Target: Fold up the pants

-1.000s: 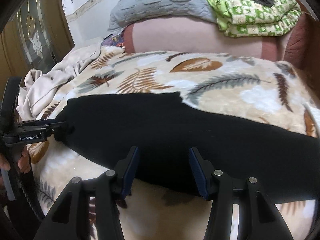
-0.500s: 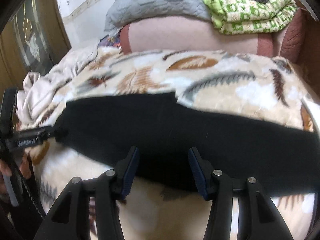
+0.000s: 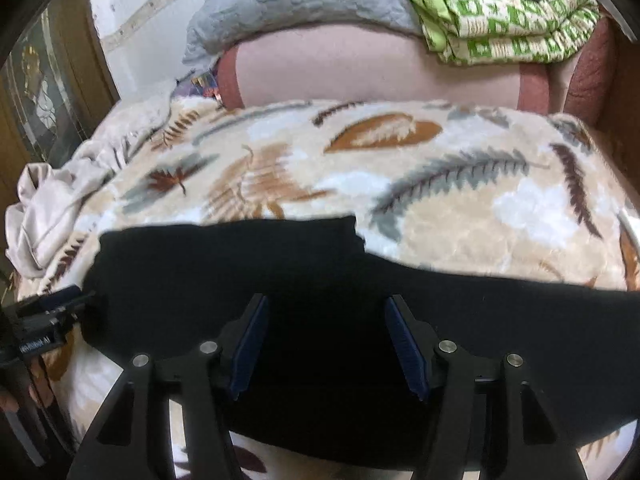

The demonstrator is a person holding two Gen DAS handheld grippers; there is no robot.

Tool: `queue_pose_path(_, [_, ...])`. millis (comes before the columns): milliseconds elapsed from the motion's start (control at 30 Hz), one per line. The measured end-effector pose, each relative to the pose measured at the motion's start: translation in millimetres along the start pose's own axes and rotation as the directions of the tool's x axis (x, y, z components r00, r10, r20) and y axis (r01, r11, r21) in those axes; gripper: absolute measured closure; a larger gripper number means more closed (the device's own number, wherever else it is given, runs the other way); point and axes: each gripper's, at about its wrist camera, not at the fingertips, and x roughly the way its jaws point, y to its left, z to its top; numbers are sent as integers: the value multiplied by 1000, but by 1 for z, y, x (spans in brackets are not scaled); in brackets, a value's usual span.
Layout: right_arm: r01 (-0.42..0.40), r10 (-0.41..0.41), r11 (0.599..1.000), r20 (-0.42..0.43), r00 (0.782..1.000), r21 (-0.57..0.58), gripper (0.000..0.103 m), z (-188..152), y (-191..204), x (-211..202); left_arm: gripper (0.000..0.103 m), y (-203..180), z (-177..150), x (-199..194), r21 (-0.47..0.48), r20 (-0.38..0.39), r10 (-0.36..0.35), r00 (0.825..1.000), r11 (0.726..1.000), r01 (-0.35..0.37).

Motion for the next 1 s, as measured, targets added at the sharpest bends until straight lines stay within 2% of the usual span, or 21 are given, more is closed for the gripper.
queue_pose_path(100, [6, -6, 1000, -24, 1000, 3, 42, -6, -3, 3, 31, 1, -2, 3, -2, -4, -1, 1000, 1000, 1])
queue_pose_path(267, [-6, 6, 1000, 3, 1000, 17, 41, -17, -5, -20, 31, 3, -3, -2, -12, 1, -2, 1000, 1000, 2])
queue_pose_path(367, [-18, 17, 999, 13, 1000, 29, 37, -28, -4, -32, 31, 0, -4, -11, -13, 14, -17, 1000, 1000, 17])
queue_pose_path(533, [8, -7, 999, -27, 1000, 38, 37, -52, -7, -30, 31, -9, -8, -15, -1, 22, -28, 999, 1000, 28])
queue_pose_path(600, [17, -17, 1000, -7, 1000, 22, 37, -57, -5, -33, 31, -13, -12, -12, 9, 7, -30, 1000, 1000, 30])
queue_pose_path(767, [11, -11, 999, -8, 1000, 30, 37, -57, -7, -41, 31, -19, -18, -12, 30, 6, -16, 1000, 999, 16])
queue_pose_path(1000, [13, -16, 996, 28, 999, 85, 37, -56, -25, -64, 31, -29, -15, -25, 40, 28, -43, 999, 998, 42])
